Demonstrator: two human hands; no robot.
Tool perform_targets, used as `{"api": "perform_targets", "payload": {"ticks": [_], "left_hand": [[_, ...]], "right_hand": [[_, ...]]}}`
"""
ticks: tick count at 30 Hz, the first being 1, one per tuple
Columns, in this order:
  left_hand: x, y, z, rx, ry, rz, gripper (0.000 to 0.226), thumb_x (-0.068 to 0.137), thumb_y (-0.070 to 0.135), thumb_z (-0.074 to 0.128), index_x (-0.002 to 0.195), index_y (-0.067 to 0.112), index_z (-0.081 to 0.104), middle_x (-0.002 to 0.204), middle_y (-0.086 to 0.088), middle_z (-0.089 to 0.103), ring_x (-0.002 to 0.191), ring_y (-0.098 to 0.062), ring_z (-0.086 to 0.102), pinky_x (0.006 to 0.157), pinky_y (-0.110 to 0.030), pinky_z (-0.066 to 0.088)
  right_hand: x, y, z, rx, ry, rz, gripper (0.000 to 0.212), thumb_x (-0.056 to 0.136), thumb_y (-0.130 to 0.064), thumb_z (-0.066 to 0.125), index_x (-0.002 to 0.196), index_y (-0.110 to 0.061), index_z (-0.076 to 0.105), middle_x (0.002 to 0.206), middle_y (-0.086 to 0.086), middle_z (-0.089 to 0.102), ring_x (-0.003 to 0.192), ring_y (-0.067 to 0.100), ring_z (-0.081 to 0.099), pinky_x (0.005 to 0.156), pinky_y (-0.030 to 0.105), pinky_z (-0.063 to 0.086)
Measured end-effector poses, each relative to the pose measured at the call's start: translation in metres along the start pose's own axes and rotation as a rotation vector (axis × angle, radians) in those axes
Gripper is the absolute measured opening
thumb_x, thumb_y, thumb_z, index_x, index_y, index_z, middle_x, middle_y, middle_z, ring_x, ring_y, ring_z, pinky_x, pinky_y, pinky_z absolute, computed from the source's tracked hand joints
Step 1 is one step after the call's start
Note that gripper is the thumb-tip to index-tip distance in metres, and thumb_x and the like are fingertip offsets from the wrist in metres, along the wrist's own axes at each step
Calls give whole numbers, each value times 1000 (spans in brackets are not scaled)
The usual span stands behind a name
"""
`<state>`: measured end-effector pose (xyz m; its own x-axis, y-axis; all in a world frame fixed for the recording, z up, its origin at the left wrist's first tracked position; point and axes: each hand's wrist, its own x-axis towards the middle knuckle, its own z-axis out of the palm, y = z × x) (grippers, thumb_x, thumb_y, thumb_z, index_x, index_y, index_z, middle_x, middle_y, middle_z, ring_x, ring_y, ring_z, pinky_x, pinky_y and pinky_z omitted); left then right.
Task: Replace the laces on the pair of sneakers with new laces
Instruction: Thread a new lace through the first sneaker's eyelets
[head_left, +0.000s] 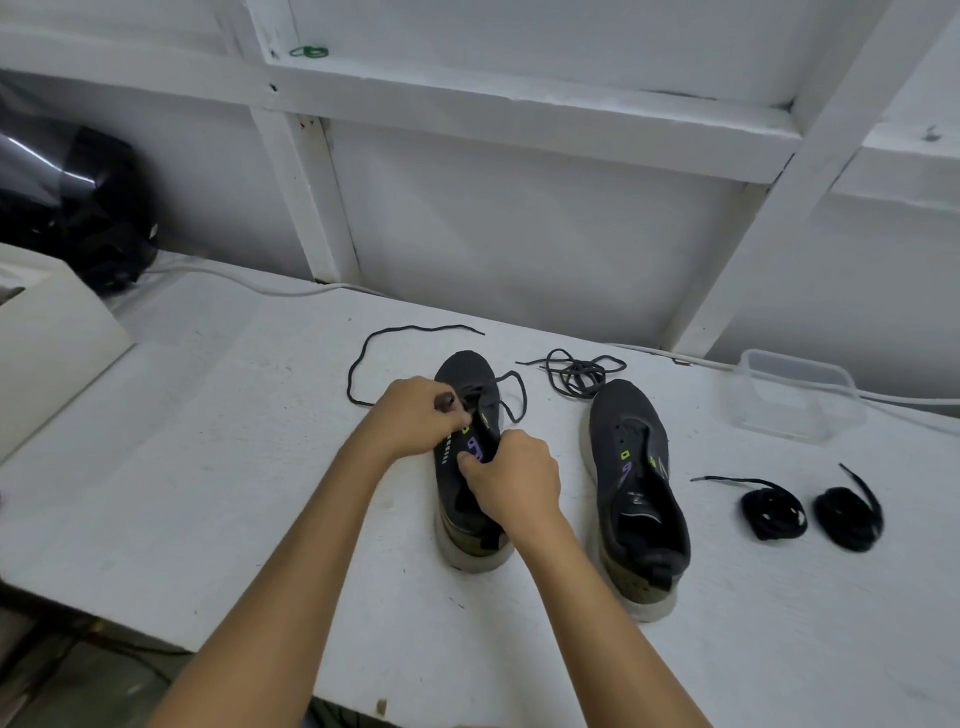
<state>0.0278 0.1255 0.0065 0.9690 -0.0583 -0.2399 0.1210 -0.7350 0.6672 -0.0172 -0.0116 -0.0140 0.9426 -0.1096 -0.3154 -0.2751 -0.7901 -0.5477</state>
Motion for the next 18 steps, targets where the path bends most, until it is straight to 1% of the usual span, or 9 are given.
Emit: {"api": "perform_targets", "payload": {"ticks": [3, 4, 5, 7, 9, 11, 13, 16, 18], "left_hand": [[-6, 1, -22, -1072, 35, 24, 26, 92, 11, 58, 67, 17, 59, 66, 6, 56, 50, -9, 36, 54, -23, 30], [-6, 0, -29, -1294, 57, 29, 24, 90, 11, 54, 67, 15, 53, 70, 4, 58, 48, -9, 32, 53, -23, 30], [-5, -4, -31, -1358, 82, 9, 22, 90, 12, 51, 68, 14, 47, 76, 1, 62, 46, -9, 31, 51, -22, 30], [-5, -6, -26, -1099, 123, -76, 25, 94, 16, 48, 70, 12, 44, 79, -4, 66, 41, -9, 31, 49, -23, 29], [-6, -7, -14, -570, 158, -136, 26, 93, 31, 63, 78, 11, 53, 73, 2, 61, 46, -7, 43, 53, -24, 33], [-8, -12, -1, -222, 139, -122, 29, 83, 38, 79, 93, 16, 62, 85, 7, 62, 72, -4, 58, 58, -18, 42], [-7, -18, 8, -55, 108, -67, 25, 81, 39, 80, 96, 22, 70, 97, 5, 67, 95, -10, 61, 68, -20, 45], [-5, -15, 1, -50, -5, -9, 9, 86, 34, 75, 86, 26, 77, 87, 8, 70, 88, -7, 62, 70, -23, 44], [-7, -8, -7, -452, -32, 24, 13, 86, 31, 74, 76, 24, 74, 70, 7, 64, 62, -5, 54, 67, -23, 41]], "right_hand": [[0, 0, 0, 15, -8, 8, 33, 92, -45, 64, 97, -14, 54, 102, 7, 63, 93, 30, 62, 68, 33, 46], [0, 0, 1, 17, -8, 7, 33, 92, -45, 64, 97, -14, 54, 102, 6, 63, 93, 29, 62, 68, 33, 46], [0, 0, 1, 16, -9, 7, 33, 92, -45, 64, 97, -14, 54, 101, 6, 62, 92, 29, 62, 68, 33, 46], [0, 0, 1, 16, -5, 11, 33, 92, -45, 63, 95, -14, 51, 98, 5, 60, 89, 28, 59, 68, 32, 44], [0, 0, 1, 17, 4, 12, 34, 91, -46, 64, 94, -14, 52, 101, 7, 62, 91, 30, 60, 69, 32, 44], [0, 0, 1, 8, 10, 14, 35, 91, -46, 64, 98, -13, 56, 105, 8, 64, 96, 31, 62, 71, 33, 46], [0, 0, 0, 6, 9, 16, 35, 91, -46, 63, 99, -12, 57, 105, 9, 65, 97, 31, 63, 71, 33, 47], [-1, 0, 0, 9, 6, 12, 33, 91, -45, 63, 94, -14, 52, 105, 9, 64, 96, 31, 62, 69, 32, 44], [-1, 0, -1, 7, 6, 7, 33, 92, -45, 64, 93, -14, 51, 103, 8, 63, 92, 30, 61, 68, 31, 42]]}}
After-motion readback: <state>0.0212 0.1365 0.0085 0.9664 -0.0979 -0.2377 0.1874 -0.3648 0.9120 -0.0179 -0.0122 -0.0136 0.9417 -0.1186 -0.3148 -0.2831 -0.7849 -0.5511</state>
